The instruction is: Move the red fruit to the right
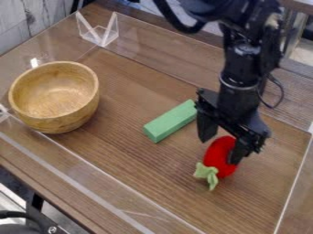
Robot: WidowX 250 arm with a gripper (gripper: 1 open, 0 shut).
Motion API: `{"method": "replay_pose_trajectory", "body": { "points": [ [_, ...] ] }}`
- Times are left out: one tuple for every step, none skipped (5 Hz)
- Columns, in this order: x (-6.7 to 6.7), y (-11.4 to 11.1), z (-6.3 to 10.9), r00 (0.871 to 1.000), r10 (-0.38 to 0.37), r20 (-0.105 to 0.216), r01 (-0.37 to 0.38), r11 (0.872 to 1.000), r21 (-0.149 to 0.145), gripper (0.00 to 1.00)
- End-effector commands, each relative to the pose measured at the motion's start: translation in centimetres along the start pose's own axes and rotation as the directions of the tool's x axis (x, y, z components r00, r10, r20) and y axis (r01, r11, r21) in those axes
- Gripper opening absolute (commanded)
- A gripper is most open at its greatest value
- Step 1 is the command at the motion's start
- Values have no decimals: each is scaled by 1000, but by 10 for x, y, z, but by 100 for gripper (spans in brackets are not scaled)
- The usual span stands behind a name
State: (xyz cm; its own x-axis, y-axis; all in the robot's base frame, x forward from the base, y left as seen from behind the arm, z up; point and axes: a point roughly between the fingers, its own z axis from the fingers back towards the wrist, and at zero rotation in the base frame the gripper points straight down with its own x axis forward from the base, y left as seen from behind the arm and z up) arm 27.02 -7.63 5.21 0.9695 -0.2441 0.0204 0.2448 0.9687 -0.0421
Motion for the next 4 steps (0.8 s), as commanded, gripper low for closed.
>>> {"method": "replay_pose_trajectory", "body": {
  "points": [
    [10,12,31,993,11,115,-12,1000,5,100],
    [10,5,62,978,112,176,-116,993,14,100],
    [13,6,79,951,199,235,-206,979,6,100],
    [19,17,85,946,188,263,-190,982,-20,100]
  ]
}}
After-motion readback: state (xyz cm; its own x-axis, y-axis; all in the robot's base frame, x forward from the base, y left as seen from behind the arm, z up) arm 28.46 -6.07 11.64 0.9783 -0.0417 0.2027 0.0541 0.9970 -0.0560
